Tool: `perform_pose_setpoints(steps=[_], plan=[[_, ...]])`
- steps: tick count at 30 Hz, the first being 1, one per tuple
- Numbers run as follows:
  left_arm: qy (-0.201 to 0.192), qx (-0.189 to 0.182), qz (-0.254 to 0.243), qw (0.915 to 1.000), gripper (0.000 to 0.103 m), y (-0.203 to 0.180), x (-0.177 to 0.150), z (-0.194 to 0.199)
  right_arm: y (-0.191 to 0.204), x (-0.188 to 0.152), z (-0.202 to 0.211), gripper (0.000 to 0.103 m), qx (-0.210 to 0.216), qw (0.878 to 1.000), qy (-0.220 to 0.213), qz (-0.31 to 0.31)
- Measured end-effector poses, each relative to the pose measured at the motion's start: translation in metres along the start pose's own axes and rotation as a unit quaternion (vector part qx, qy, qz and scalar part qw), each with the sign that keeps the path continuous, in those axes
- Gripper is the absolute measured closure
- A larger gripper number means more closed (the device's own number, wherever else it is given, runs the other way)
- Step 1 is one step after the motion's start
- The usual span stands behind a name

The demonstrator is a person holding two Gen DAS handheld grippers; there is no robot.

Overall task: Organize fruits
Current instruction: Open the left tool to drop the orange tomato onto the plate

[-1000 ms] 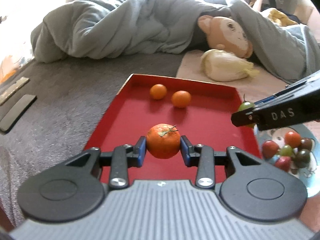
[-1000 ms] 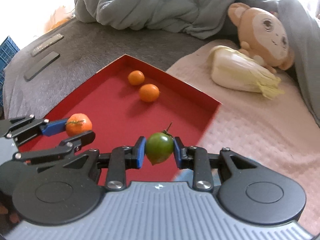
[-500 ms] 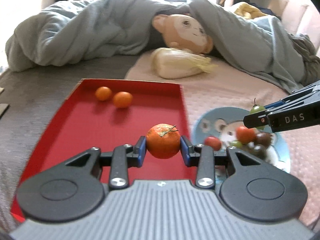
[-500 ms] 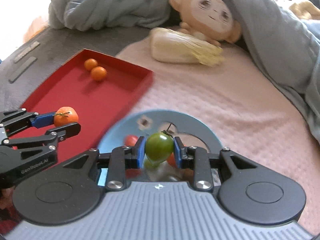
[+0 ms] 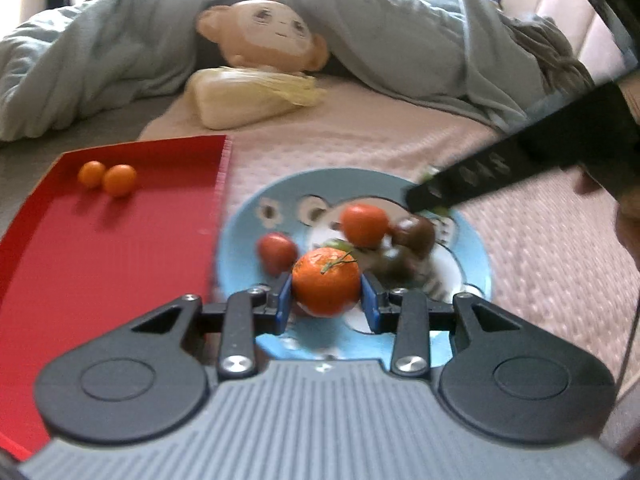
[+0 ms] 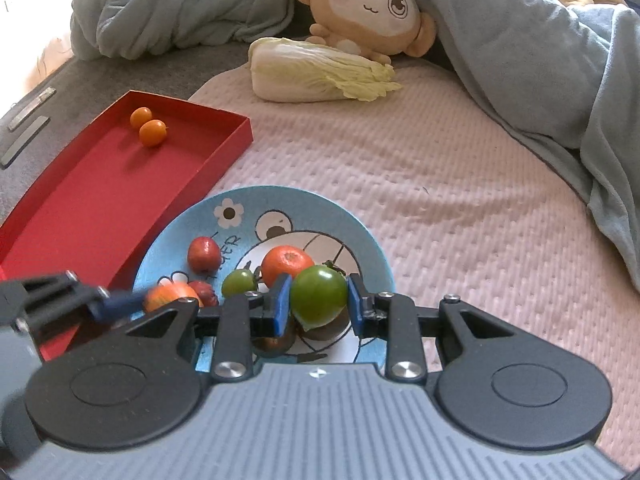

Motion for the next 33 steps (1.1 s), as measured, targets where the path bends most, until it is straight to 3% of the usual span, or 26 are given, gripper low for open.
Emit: perform_pose_setpoints(steps=[14,18,33], plan=[[0.015,-0.010,-0.037,0.9992,0.061,-0.019,-0.018,-0.015,-0.001,0.009,-0.007,0.069,0.002,1.000,-0.005,-0.002],[-0.008,-0.011,-0.037,0.9992,0.031,-0.019,-0.016,-0.007,0.002,0.013,-0.009,0.069,0.002,1.000,-0.005,0.000],[-0.038,-0.025,-0.020,0.9988,0.031,0.014,0.000,0.015,0.013,0.041,-0.051,0.069,-0.010,1.000,0.012,-0.006]])
Point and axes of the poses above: each gripper's, at about its wrist camera, not at the fingertips, and z roughly against the way its jaws point, y to its left, x to its top, the point moved 2 cm from there along -z, roughly the way its jaws point, and after that the axes turned 13 degrees about z, right-handed, at the moved point
